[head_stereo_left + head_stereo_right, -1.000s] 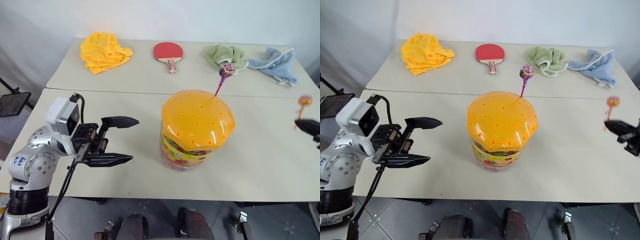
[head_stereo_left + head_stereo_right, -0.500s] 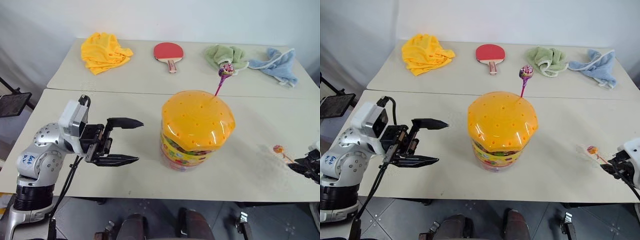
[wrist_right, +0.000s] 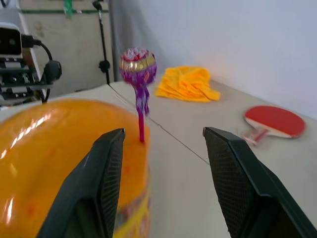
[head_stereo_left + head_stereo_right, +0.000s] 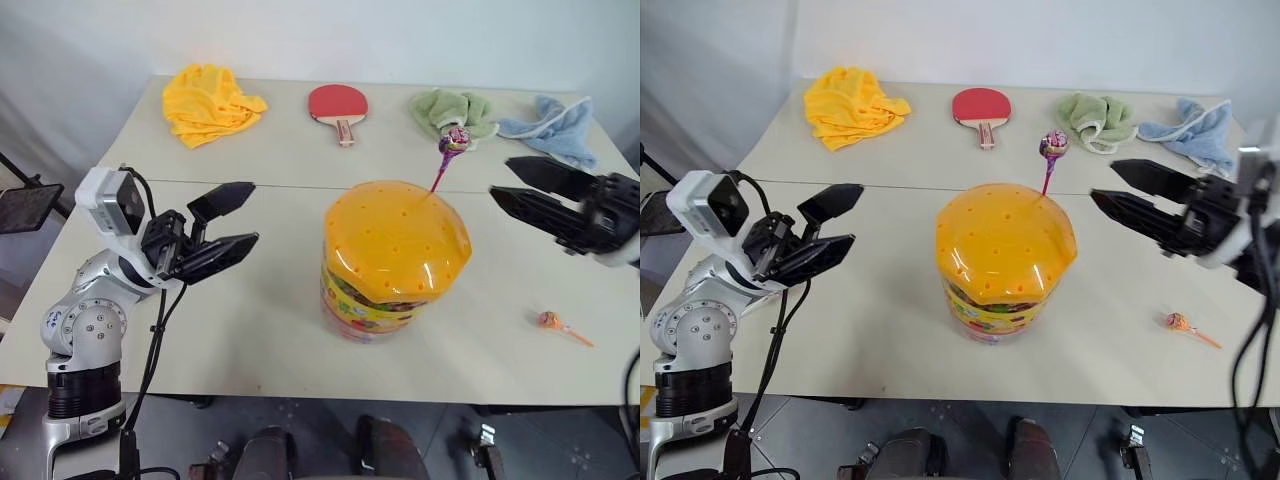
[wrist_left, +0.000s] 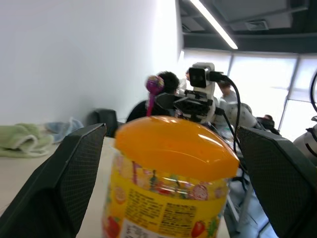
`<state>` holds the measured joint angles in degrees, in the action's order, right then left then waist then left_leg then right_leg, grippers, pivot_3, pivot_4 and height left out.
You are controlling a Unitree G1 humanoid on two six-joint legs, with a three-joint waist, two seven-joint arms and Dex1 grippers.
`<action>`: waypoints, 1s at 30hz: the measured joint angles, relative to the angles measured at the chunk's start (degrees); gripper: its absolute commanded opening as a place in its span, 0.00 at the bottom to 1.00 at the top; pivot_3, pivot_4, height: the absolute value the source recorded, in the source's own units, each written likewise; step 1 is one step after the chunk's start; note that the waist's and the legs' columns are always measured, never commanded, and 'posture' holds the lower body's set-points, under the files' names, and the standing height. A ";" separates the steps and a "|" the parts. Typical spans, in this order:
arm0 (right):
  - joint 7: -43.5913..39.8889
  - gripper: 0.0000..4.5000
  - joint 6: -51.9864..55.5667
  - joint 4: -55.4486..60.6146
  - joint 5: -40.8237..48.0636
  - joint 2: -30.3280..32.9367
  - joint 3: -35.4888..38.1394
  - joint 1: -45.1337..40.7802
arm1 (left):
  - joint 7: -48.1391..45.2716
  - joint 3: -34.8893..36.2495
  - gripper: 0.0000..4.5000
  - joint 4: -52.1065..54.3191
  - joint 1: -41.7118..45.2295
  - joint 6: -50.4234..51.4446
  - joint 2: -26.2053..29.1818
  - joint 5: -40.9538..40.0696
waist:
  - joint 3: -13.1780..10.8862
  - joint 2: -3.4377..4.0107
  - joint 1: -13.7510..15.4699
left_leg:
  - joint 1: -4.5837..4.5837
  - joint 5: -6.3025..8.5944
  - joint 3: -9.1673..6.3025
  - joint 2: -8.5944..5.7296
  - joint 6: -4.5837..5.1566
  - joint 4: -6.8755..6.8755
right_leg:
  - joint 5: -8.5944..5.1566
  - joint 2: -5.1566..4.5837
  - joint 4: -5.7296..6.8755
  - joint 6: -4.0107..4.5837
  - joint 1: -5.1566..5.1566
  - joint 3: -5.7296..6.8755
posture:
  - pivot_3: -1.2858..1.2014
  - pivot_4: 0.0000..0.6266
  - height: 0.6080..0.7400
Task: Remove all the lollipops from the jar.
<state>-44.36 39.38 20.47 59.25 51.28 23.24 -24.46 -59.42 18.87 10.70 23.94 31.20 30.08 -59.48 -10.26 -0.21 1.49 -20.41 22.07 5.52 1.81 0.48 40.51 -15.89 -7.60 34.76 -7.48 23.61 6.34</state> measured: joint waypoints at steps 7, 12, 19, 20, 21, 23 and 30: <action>1.80 0.45 1.66 -0.57 -1.39 -3.60 -7.01 -5.98 | 0.39 -0.25 1.00 0.76 -0.55 -0.11 -0.84 0.03 | 0.00 0.00 -0.20 | -0.04 0.00 0.02 0.03 0.00 0.01 | 0.00 0.00 -0.02 -0.01 0.00 0.16 | 0.52 0.24 1.00; 0.09 0.06 2.10 -2.04 -1.79 -3.76 -7.82 -6.85 | 1.63 -0.30 1.00 2.07 -0.95 -0.29 -2.41 -0.21 | 0.00 0.00 -0.11 | -0.04 0.00 0.01 0.03 0.00 0.04 | 0.00 0.00 -0.03 -0.01 -0.02 0.16 | 0.52 0.24 1.00; -0.71 0.00 1.64 -4.77 -1.65 -5.48 -6.45 -9.09 | 1.00 -1.05 1.00 2.21 -0.99 -0.40 -2.18 -0.54 | 0.00 0.00 -0.25 | -0.04 0.00 0.05 0.05 0.00 0.04 | 0.00 0.02 -0.02 -0.01 -0.01 0.19 | 0.52 0.24 1.00; -0.46 0.00 1.44 -5.66 -1.21 -5.71 -5.45 -9.83 | 0.06 -1.70 1.00 2.23 -1.06 -0.53 -1.82 0.01 | 0.00 0.00 -0.17 | -0.04 0.00 0.05 0.04 0.00 0.04 | 0.00 0.01 -0.02 -0.01 -0.01 0.19 | 0.52 0.24 1.00; 0.12 0.00 1.47 -7.13 -0.68 -5.69 -4.18 -11.14 | -0.88 -2.31 1.00 2.23 -1.25 -0.58 -1.29 0.60 | 0.00 0.00 -0.14 | -0.05 0.00 0.06 0.04 0.00 0.04 | 0.00 0.01 -0.03 -0.01 -0.01 0.19 | 0.52 0.24 1.00; 1.22 0.00 1.79 -10.73 -0.46 -3.19 -0.52 -13.19 | -2.85 -3.65 1.00 2.22 -1.58 -0.69 0.28 1.89 | 0.00 0.00 0.02 | -0.07 0.00 0.03 0.03 0.00 0.04 | 0.00 0.01 -0.05 -0.01 -0.01 0.19 | 0.52 0.24 1.00; -7.61 0.00 2.53 -23.80 -16.50 21.26 6.87 9.23 | -13.03 -8.49 1.00 2.25 -5.38 -3.18 7.15 8.85 | 0.00 0.00 -0.03 | -0.09 0.03 0.19 0.04 0.05 -0.40 | 0.01 0.01 -0.53 -0.02 0.00 0.29 | 0.52 0.24 1.00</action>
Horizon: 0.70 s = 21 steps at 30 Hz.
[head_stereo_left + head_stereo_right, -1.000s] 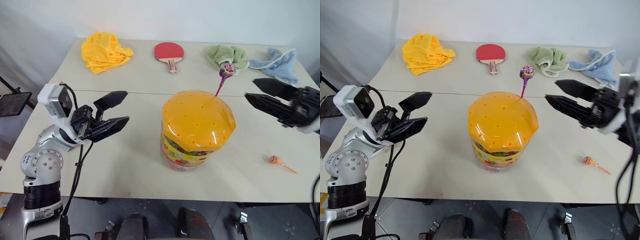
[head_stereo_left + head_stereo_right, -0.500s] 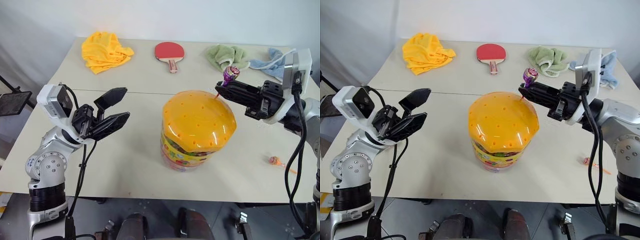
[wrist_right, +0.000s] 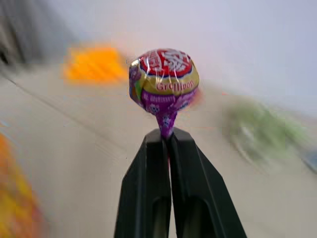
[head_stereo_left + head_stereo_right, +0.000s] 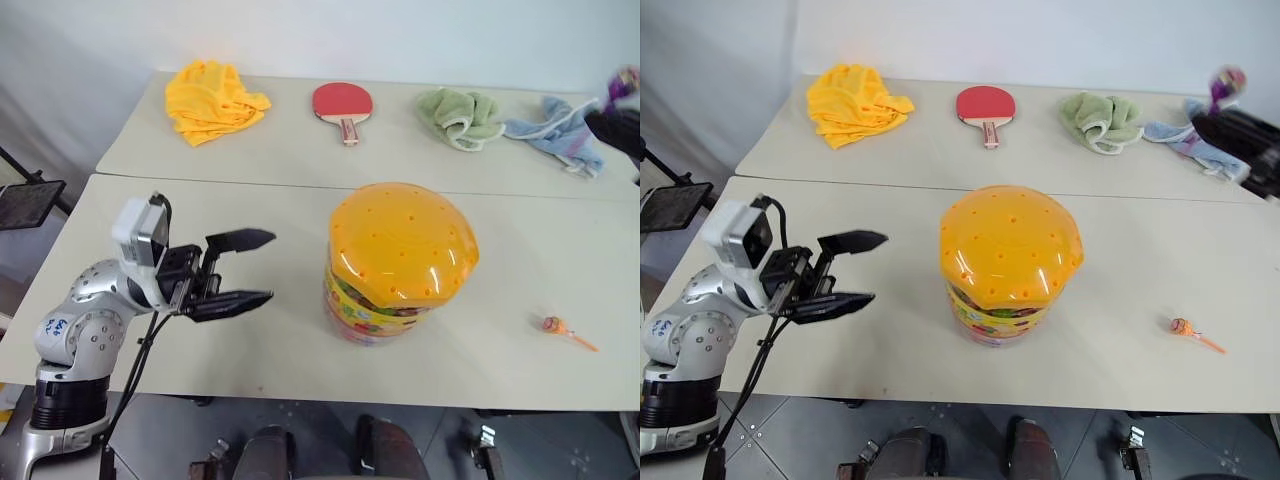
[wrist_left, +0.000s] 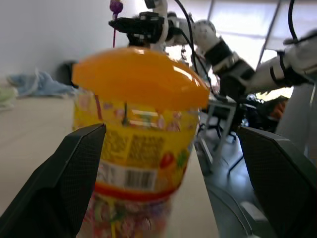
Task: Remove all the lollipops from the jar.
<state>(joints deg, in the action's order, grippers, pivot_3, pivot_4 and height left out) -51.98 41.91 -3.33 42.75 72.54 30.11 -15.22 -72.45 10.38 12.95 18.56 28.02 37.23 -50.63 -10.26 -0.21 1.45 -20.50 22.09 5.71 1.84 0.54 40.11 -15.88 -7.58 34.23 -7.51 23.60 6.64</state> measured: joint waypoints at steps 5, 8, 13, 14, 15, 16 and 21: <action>-1.63 0.00 -6.51 -9.54 -17.28 1.34 -0.53 21.09 | -1.45 -0.56 1.00 -2.04 1.21 -1.43 0.62 2.68 | 0.04 0.04 -0.14 | 0.08 -0.10 0.36 0.01 0.06 0.07 | 0.01 -0.01 -0.12 -0.02 -0.02 -0.19 | 0.52 0.24 1.00; 0.27 0.00 -12.70 -12.26 -22.55 -1.87 -2.07 23.17 | -2.24 -2.04 1.00 -2.63 2.02 -1.65 1.18 4.09 | 0.04 0.04 -0.82 | 0.31 -0.16 0.48 0.03 0.03 0.03 | 0.01 0.02 -0.10 -0.02 -0.15 -0.35 | 0.52 0.24 1.00; 0.59 0.26 -14.52 -13.15 -25.04 -5.88 -4.91 23.65 | -3.29 -3.06 1.00 -2.17 2.50 -1.52 1.19 4.02 | 0.08 0.22 -1.66 | 0.30 -0.16 0.49 0.05 -0.01 -0.05 | 0.01 0.02 0.00 -0.02 -0.02 -0.42 | 0.52 0.24 1.00; 0.59 0.36 -15.23 -13.51 -25.15 -6.23 -4.81 23.59 | -3.34 -3.04 1.00 -1.97 2.66 -1.31 1.38 3.90 | 0.08 0.24 -1.58 | 0.30 -0.16 0.49 0.04 -0.01 -0.05 | 0.01 0.02 0.00 -0.02 -0.03 -0.42 | 0.52 0.24 1.00; 0.50 0.43 -15.82 -13.77 -25.17 -6.41 -4.63 23.60 | -3.35 -3.01 1.00 -1.85 2.67 -1.21 1.59 3.85 | 0.08 0.24 -1.55 | 0.30 -0.16 0.48 0.04 -0.01 -0.04 | 0.01 0.02 -0.02 -0.02 -0.03 -0.41 | 0.52 0.24 1.00; 0.23 0.50 -16.60 -14.14 -25.23 -6.53 -4.18 23.82 | -3.36 -2.99 1.00 -1.84 2.68 -1.17 1.62 3.84 | 0.08 0.24 -1.54 | 0.29 -0.16 0.49 0.03 -0.01 -0.04 | 0.01 0.02 -0.04 -0.02 -0.04 -0.42 | 0.52 0.24 1.00; -7.52 0.87 -26.41 -13.73 -20.59 -9.77 6.25 25.02 | -1.02 -1.21 1.00 -1.92 2.65 -1.09 1.67 3.89 | 0.08 0.24 -1.07 | 0.29 -0.16 0.46 0.02 -0.01 -0.03 | 0.02 0.03 -0.14 -0.02 -0.10 -0.42 | 0.52 0.24 1.00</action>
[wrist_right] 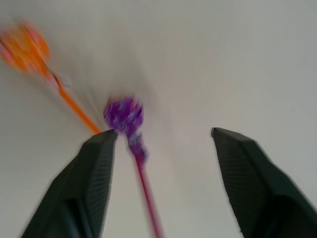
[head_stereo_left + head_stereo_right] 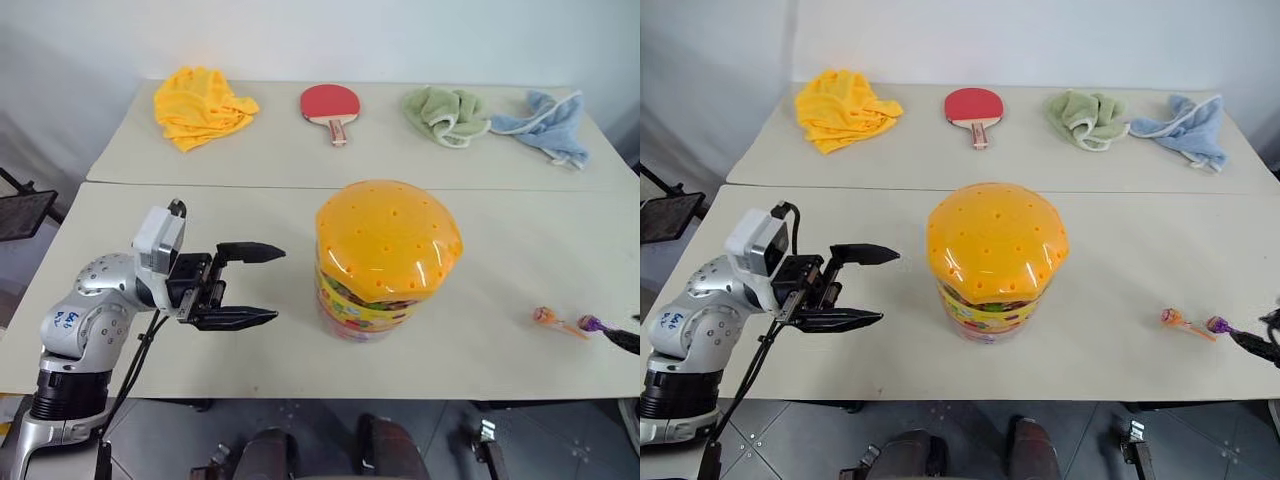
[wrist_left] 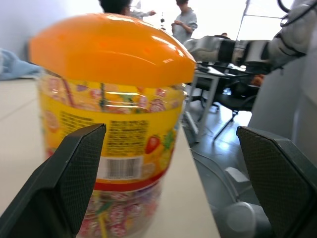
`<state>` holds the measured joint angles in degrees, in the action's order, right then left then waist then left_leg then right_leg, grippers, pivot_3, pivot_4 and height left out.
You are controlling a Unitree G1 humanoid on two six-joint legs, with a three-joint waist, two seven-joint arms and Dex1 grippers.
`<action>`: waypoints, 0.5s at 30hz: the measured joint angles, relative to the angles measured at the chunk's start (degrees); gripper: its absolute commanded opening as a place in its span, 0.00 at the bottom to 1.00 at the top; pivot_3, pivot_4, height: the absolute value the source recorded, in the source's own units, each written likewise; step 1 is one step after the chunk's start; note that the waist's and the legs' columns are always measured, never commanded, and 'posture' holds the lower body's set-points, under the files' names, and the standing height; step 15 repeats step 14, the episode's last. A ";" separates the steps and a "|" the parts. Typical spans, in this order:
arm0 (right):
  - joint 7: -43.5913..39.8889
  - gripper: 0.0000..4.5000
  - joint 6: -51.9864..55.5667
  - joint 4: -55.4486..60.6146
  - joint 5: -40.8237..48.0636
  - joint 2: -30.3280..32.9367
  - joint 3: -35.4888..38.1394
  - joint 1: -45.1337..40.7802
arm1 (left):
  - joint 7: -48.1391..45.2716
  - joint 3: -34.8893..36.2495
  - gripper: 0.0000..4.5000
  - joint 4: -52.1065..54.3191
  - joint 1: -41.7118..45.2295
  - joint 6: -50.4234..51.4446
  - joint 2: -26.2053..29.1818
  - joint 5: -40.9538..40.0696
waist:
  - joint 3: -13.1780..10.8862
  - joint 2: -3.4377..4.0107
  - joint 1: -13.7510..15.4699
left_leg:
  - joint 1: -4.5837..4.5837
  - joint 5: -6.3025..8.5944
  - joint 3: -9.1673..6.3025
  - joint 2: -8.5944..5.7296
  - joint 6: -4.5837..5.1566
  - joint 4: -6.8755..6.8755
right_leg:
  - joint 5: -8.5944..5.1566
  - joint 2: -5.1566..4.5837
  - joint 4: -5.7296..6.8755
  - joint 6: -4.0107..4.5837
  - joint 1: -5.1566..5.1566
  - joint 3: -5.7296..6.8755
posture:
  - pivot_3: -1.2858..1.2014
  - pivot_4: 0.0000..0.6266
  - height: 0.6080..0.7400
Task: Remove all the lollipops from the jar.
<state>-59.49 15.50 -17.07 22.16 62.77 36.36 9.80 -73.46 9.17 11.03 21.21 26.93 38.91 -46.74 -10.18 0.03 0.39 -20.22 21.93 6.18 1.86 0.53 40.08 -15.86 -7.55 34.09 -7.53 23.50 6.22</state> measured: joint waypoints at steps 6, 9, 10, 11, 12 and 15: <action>-10.17 0.99 4.85 21.95 17.60 -4.67 8.69 -0.09 | 5.59 0.01 1.00 -2.67 -1.16 -2.20 2.90 7.71 | -0.01 0.05 -0.18 | 0.05 0.02 -0.12 0.03 -0.03 -0.03 | 0.00 0.02 0.12 0.00 -0.01 0.04 | 0.52 0.24 1.00; -10.14 0.99 6.04 31.12 20.65 -7.33 4.77 -0.69 | 8.32 -0.51 1.00 -5.23 -4.15 -6.31 3.25 14.06 | -0.02 0.03 -0.09 | 0.01 0.02 -0.13 0.02 -0.03 -0.02 | 0.00 0.01 0.10 0.00 0.01 0.05 | 0.52 0.24 1.00; -11.23 0.99 3.38 32.60 19.41 -8.51 1.92 -0.86 | 9.19 -0.69 1.00 -6.24 -5.72 -9.18 3.23 16.63 | 0.01 -0.02 -0.09 | 0.05 0.02 -0.13 0.02 -0.04 -0.04 | 0.00 0.01 0.09 0.00 -0.01 0.05 | 0.52 0.24 1.00; -12.58 0.99 0.00 33.20 17.73 -10.35 -1.47 -0.94 | 10.14 -0.84 1.00 -7.76 -7.40 -12.05 2.71 19.15 | 0.04 -0.06 -0.10 | 0.09 0.05 -0.12 0.02 -0.07 -0.06 | 0.00 0.01 0.12 0.00 -0.02 0.06 | 0.52 0.24 1.00; -13.66 0.99 -3.09 32.73 15.44 -12.46 -5.19 -0.81 | 11.04 -1.40 1.00 -9.53 -9.14 -14.46 2.04 21.44 | 0.04 -0.07 -0.07 | 0.04 0.05 -0.11 0.01 -0.07 -0.06 | 0.00 0.01 0.09 0.00 -0.01 0.07 | 0.52 0.24 1.00; -14.54 0.99 -7.63 30.23 11.75 -15.25 -9.59 -0.99 | 12.16 -2.55 1.00 -11.76 -11.41 -16.93 1.11 24.23 | 0.03 -0.07 0.59 | -0.05 0.06 -0.08 -0.06 -0.03 0.01 | 0.00 -0.05 0.10 0.00 0.07 0.07 | 0.52 0.24 1.00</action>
